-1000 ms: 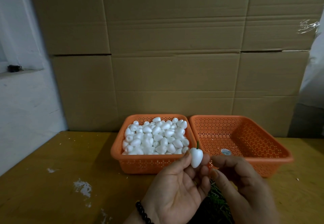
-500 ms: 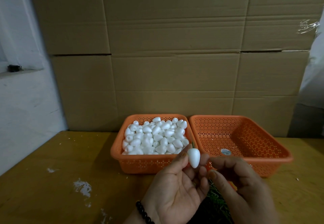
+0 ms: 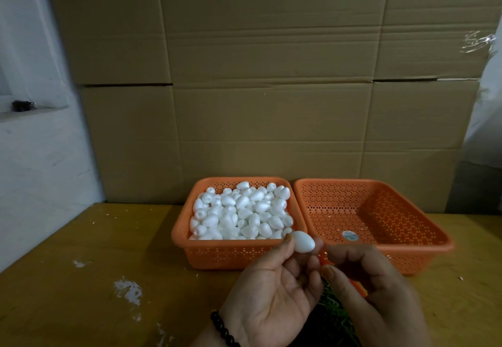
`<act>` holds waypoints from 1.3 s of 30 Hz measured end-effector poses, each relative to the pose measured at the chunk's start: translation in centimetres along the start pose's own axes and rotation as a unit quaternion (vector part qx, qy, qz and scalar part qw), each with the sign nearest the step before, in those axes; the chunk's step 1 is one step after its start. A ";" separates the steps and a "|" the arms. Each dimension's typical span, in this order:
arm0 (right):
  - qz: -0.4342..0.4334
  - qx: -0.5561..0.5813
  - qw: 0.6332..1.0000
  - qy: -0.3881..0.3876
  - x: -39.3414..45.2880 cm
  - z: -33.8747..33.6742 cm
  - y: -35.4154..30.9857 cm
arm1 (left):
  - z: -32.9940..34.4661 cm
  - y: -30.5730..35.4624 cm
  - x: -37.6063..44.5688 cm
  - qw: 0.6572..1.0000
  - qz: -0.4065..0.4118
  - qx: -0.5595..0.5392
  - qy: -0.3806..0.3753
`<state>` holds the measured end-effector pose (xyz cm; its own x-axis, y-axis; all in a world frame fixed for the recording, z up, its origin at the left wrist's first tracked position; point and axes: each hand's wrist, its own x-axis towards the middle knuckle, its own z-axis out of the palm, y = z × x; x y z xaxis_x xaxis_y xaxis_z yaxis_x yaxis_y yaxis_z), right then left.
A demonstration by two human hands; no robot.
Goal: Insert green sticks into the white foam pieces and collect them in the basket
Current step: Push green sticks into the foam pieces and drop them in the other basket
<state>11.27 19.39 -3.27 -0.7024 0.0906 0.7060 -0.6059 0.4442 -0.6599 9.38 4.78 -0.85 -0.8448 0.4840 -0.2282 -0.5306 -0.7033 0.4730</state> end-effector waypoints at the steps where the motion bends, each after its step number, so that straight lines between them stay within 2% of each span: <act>1: 0.000 -0.001 1.000 0.000 0.0 0.0 0.0 | 0.0 0.0 0.0 1.000 0.003 0.003 -0.001; 9: 0.018 0.005 1.000 -0.007 -0.1 0.0 0.1 | 0.0 -0.5 -0.1 0.991 0.092 0.096 0.031; 15: 0.019 -0.001 1.000 -0.016 0.0 -0.1 -0.2 | 0.0 -0.8 0.0 0.961 0.169 0.211 0.051; 18: 0.022 0.002 1.000 -0.022 0.0 -0.1 -0.2 | -0.5 -1.0 0.2 0.922 0.240 0.295 0.071; 22: 0.027 0.001 0.999 -0.019 0.0 0.0 -0.2 | -1.1 -1.2 0.3 0.834 0.345 0.423 0.077; 24: 0.046 0.013 0.999 -0.017 0.0 0.0 -0.2 | -1.2 -1.4 0.3 0.816 0.362 0.445 0.071; 30: 0.096 0.050 0.994 -0.029 -0.1 -0.1 -0.2 | -1.2 -1.8 0.4 0.792 0.369 0.484 0.050; 35: 0.140 0.134 0.978 -0.072 -0.1 -0.1 -0.5 | -0.9 -2.0 0.4 0.772 0.370 0.514 0.046; 37: 0.158 0.168 0.969 -0.082 0.1 -0.1 -0.8 | -0.8 -2.0 0.4 0.780 0.370 0.503 0.038; 39: 0.184 0.213 0.957 -0.073 0.3 -0.3 -0.7 | -0.8 -1.8 0.4 0.805 0.362 0.470 0.024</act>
<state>11.65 19.40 -2.50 -0.9230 0.0323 0.3835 -0.3838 -0.0004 -0.9234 9.92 5.78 -2.46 -0.9227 0.0882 0.3752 0.3693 -0.0763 0.9262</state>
